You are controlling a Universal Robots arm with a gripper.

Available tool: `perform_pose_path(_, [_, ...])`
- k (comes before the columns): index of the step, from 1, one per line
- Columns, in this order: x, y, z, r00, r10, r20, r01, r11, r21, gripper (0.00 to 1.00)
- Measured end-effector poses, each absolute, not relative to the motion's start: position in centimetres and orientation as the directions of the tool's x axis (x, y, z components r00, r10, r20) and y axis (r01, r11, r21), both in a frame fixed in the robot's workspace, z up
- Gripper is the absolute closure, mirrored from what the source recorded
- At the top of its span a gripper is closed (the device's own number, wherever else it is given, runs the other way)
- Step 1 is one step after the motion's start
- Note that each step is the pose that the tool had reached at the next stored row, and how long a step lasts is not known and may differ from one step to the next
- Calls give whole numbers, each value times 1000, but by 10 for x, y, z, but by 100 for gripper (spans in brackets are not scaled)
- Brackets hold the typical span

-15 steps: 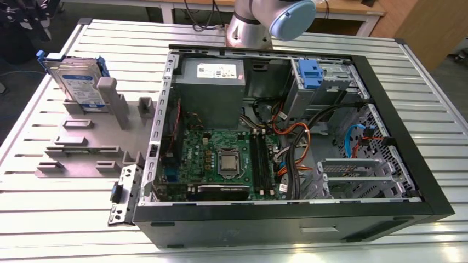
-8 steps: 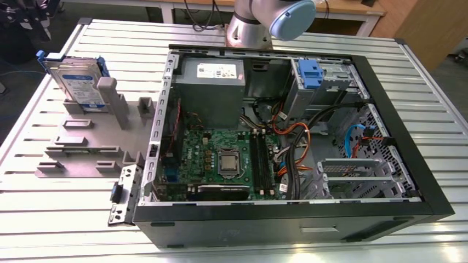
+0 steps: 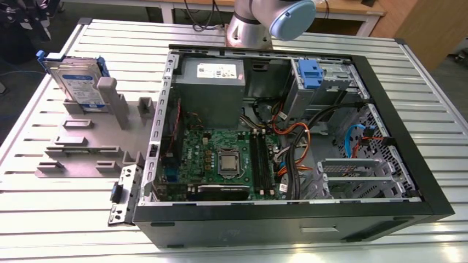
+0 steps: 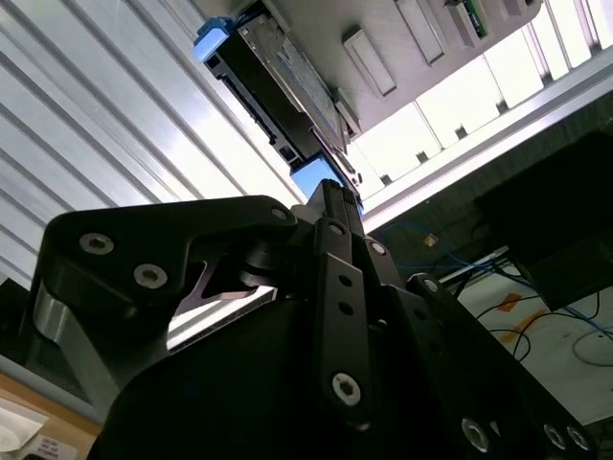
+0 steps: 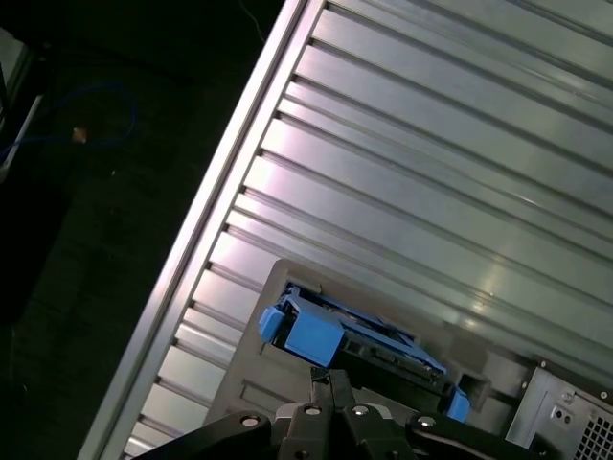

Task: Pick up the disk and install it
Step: 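Pick up the disk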

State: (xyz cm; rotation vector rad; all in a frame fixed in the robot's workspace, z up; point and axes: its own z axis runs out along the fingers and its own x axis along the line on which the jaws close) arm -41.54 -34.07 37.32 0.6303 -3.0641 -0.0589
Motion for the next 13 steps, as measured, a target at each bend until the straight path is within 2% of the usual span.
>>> perform_pose_path(13, [-415,-341,373,-904,-427,5,-426,904,39,89])
